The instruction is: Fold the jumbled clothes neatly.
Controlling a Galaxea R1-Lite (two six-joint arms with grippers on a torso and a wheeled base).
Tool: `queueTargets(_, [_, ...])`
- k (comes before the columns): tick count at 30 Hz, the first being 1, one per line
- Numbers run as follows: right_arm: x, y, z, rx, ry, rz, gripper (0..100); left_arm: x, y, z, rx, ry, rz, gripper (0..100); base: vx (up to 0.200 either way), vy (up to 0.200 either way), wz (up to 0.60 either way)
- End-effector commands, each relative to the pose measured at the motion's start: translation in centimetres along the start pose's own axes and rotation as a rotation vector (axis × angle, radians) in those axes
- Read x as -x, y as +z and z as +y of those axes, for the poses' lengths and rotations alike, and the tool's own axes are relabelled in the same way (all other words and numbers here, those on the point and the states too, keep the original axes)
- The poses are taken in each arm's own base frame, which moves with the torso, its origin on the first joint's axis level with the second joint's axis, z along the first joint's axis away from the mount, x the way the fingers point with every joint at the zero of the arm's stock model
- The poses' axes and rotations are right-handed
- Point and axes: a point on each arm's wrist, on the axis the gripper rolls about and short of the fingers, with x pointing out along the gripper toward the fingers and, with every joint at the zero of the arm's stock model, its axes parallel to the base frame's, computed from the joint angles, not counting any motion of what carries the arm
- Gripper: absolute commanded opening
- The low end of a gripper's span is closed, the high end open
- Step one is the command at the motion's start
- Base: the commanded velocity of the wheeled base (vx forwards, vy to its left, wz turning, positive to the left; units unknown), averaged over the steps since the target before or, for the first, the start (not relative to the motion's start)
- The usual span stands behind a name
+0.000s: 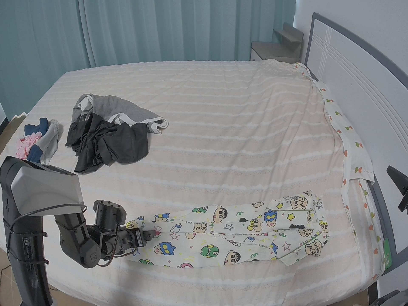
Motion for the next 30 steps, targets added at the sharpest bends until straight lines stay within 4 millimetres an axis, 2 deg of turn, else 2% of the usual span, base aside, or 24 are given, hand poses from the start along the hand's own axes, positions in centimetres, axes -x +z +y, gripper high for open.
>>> queueTargets(1, [-0.01, -0.03, 0.0, 0.001, 0.001, 0.001, 0, -1.02, -0.39, 0.13, 0.002, 0.007, 0.016, 100, 0.0, 0.0, 0.0])
queueTargets(6, [-0.01, -0.03, 0.0, 0.001, 0.001, 0.001, 0, -1.42, 0.22, -0.18, 0.011, -0.009, -0.007, 100, 0.0, 0.0, 0.0])
queueTargets(16, [-0.04, -0.25, -0.01, -0.002, 0.004, 0.012, 0, -1.44, 0.18, -0.46, 0.008, -0.068, 0.016, 100, 0.0, 0.0, 0.0])
queueTargets(17, [-0.04, -0.25, -0.01, -0.002, 0.004, 0.012, 0, -1.46, 0.21, -0.48, 0.009, -0.068, 0.015, 0, 0.0, 0.0, 0.0])
queueTargets(30, [-0.04, -0.25, -0.01, -0.002, 0.004, 0.012, 0, -1.2, 0.18, -0.4, 0.009, -0.067, 0.011, 0, 0.0, 0.0, 0.0])
